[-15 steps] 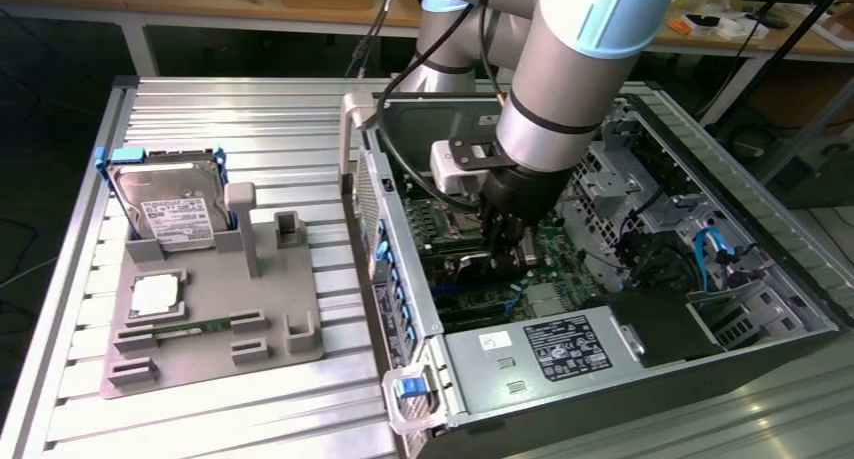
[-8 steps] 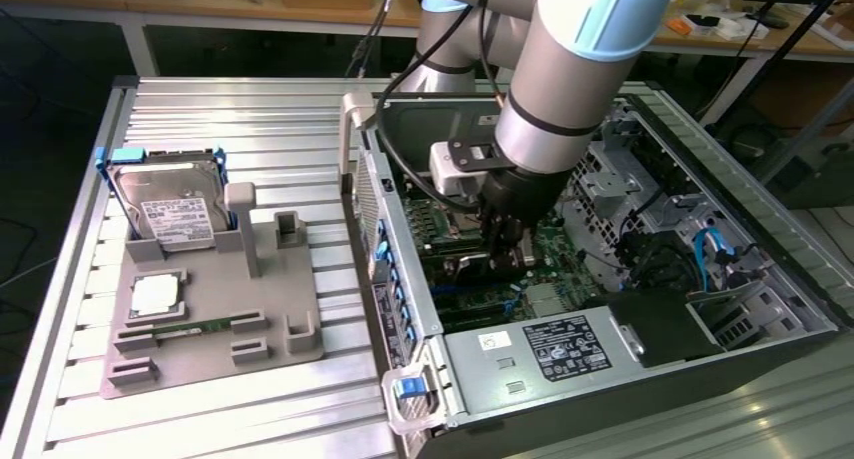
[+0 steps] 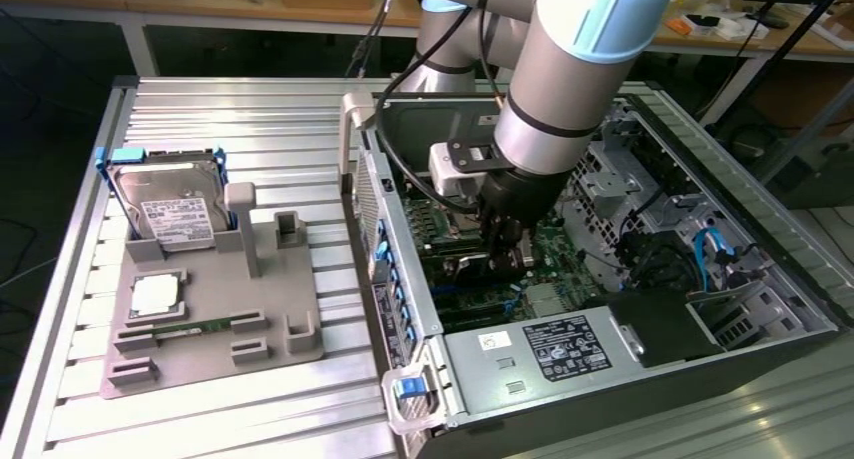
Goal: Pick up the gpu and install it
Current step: 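Insert the gpu into the slot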
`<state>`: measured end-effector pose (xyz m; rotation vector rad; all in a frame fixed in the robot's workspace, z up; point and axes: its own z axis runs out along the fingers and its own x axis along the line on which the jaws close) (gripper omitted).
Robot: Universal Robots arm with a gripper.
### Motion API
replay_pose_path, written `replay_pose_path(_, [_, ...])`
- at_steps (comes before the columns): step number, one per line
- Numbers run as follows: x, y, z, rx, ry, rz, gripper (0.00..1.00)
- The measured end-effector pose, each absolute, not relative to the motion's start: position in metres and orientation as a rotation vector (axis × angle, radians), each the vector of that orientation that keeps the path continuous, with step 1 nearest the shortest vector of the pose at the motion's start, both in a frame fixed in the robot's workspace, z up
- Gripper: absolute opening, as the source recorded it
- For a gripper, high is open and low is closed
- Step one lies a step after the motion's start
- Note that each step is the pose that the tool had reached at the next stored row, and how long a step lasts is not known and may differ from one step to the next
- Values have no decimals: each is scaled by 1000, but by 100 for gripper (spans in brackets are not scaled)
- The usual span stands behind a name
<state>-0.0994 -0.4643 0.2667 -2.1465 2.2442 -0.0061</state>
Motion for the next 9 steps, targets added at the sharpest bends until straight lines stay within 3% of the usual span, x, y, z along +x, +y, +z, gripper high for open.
replay_pose_path(9, [-99,-463,267,-2146,2243,-4,27])
